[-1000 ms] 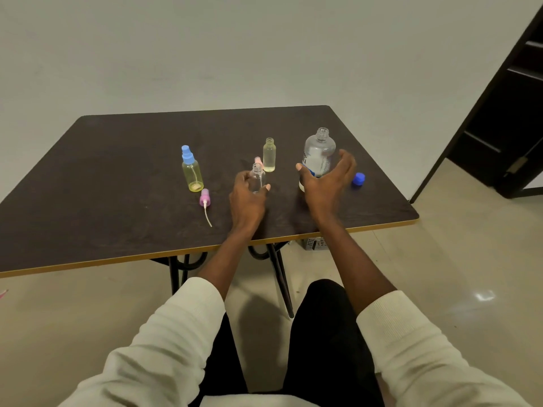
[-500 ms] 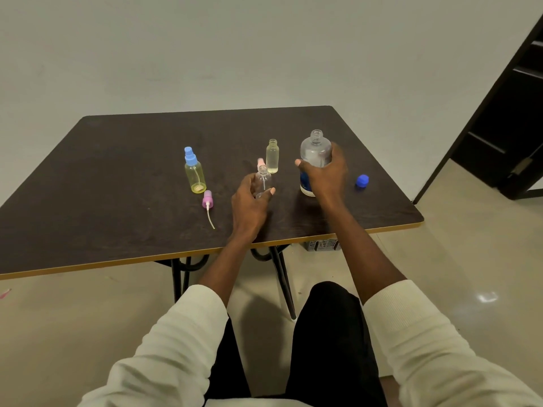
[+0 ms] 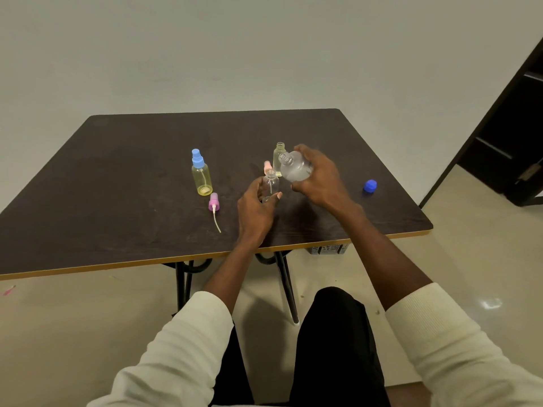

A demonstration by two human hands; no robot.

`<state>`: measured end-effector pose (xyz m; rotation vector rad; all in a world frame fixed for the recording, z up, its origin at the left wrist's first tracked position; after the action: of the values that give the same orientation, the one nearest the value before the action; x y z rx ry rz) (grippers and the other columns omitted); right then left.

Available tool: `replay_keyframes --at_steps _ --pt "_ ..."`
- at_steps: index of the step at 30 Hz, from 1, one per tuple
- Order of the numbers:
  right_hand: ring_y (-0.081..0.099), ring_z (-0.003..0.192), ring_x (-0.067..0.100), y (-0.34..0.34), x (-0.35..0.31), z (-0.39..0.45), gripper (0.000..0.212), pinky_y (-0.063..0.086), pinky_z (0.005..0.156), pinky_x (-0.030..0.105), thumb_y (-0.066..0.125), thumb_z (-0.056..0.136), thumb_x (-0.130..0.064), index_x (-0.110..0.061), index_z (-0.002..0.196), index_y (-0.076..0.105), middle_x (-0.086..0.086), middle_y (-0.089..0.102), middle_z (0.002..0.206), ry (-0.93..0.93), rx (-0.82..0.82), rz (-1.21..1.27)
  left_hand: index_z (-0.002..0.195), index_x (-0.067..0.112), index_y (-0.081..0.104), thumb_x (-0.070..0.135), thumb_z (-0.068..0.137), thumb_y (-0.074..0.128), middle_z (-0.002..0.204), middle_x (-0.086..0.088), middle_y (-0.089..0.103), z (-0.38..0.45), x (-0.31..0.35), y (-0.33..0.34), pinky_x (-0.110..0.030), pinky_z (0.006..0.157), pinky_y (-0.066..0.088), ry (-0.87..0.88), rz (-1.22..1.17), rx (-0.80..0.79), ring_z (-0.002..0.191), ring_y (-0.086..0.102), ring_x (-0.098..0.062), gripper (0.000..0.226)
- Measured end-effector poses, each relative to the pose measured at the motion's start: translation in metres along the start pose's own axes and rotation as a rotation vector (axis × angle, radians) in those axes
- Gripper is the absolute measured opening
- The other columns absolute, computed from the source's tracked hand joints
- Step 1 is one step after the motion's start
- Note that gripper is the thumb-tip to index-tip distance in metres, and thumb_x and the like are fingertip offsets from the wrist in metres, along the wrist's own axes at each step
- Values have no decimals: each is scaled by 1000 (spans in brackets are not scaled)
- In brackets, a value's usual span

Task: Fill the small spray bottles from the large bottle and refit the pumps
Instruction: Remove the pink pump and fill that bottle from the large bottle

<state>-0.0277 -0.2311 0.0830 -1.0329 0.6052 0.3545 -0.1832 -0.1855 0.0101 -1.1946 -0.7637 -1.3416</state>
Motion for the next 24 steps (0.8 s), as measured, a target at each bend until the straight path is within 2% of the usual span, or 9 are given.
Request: replay_keyframes --at_steps 4,8,10,13,19,24 --pt "52 114 22 3 -3 1 77 49 95 38 81 67 -15 -16 137 48 7 53 131 -17 -30 -70 131 14 59 18 88 73 116 4 71 -1 2 1 -30 94 55 13 8 -8 106 65 -4 45" --pt "49 120 26 5 -8 2 77 46 100 44 81 70 -17 -16 139 47 9 51 134 -37 -60 -130 130 17 60 18 88 73 111 13 68 -1 3 0 -26 93 54 15 9 -9 100 63 4 44" --pt "48 121 26 6 -8 3 78 45 101 47 82 70 -19 -18 139 46 9 51 135 -40 -76 -160 130 17 60 18 88 73 114 11 69 -2 3 0 -26 93 54 16 12 -9 103 64 1 44" --pt "47 122 26 7 -9 3 78 44 102 48 81 70 -22 -19 139 45 8 51 135 -51 -92 -212 132 16 59 19 89 73 118 5 70 -2 3 0 -27 94 54 13 8 -16 108 65 -4 46" --pt "47 123 28 7 -14 5 79 40 103 44 81 71 -20 -19 140 44 8 51 137 -85 -97 -267 128 15 62 16 88 74 114 8 71 -2 5 -1 -19 89 53 17 0 -2 102 65 1 42" --pt "48 122 30 3 -20 4 76 40 101 44 80 71 -15 -16 139 46 10 52 136 -116 -89 -278 132 13 60 18 88 74 118 4 71 -1 1 0 -29 95 55 2 5 -5 107 66 -4 47"
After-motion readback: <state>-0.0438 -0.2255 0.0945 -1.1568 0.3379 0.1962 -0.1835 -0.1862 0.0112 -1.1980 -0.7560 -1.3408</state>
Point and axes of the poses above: each hand's wrist, its own z-axis towards the middle knuckle, its own y-axis out of the palm, x = y × z, the point moved 8 cm from there along z, towards the middle knuckle
